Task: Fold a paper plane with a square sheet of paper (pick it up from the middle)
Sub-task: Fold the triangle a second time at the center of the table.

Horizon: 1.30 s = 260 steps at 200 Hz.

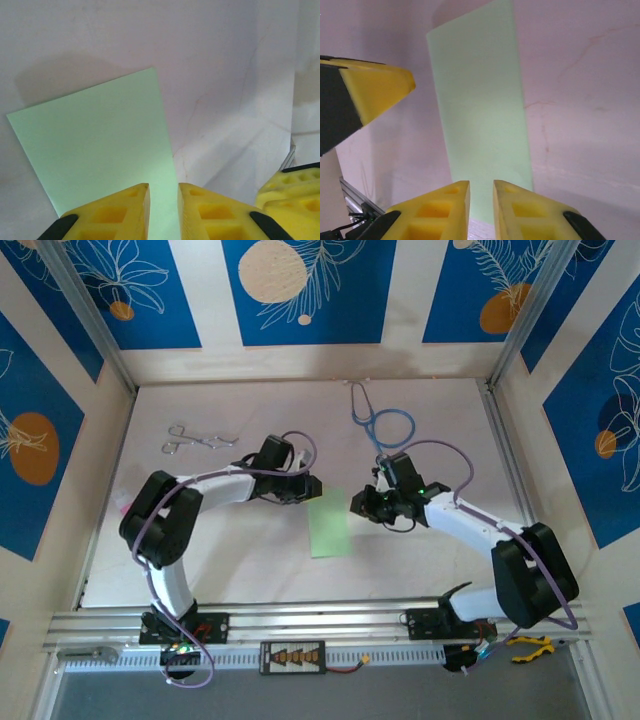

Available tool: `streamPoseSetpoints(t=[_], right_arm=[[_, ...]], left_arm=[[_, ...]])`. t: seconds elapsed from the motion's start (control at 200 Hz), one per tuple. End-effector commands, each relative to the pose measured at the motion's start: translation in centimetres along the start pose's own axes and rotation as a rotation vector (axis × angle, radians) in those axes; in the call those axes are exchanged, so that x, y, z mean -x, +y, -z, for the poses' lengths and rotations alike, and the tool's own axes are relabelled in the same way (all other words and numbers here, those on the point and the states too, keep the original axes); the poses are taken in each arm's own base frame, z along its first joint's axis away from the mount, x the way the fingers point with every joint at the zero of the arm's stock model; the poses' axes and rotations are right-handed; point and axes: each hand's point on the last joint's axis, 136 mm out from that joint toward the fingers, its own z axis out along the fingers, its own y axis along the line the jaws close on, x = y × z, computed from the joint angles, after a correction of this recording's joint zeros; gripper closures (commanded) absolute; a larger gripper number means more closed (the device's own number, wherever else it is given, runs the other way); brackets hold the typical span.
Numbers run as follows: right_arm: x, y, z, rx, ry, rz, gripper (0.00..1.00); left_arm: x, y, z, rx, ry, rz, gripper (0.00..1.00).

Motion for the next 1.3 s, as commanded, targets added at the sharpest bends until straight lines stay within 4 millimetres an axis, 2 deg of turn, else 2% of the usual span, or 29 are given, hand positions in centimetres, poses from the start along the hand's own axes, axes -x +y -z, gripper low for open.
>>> streamPoseSetpoints(t=[0.0, 0.245, 0.48, 0.655, 0.865, 1.186, 1.296], right_arm=[[-2.1, -0.9, -0.2, 0.007, 0.076, -0.057, 0.79], [-4.5, -1.9, -1.1, 0.014, 0.162, -0.147, 0.71], [-5.7, -2.1, -1.4, 0.015, 0.197, -0.149, 0.69], [-6.7, -2.2, -2.0, -0.004, 0.23, -0.167, 0.68], [-8.3, -2.7, -3.0, -0.043, 0.276, -0.184, 0.66], [-8.7, -3.3, -3.5, -0.077, 0.281, -0.21, 0.63], [-8.5, -4.2, -3.4, -0.12, 0.258, -0.218, 0.62]], left_arm=[[0.3, 0.3, -0.9, 0.004, 0.023, 0.02, 0.78], [1.1, 1.7, -2.1, 0.055, 0.015, 0.025, 0.79], [2.2, 2.5, -2.1, 0.072, -0.012, 0.019, 0.79], [1.3, 4.7, -2.6, 0.113, 0.004, 0.05, 0.79], [-0.5, 6.5, -3.1, 0.132, 0.021, 0.087, 0.79], [-0.5, 6.6, -3.0, 0.13, 0.023, 0.088, 0.79], [-0.4, 6.5, -2.9, 0.129, 0.024, 0.085, 0.8]])
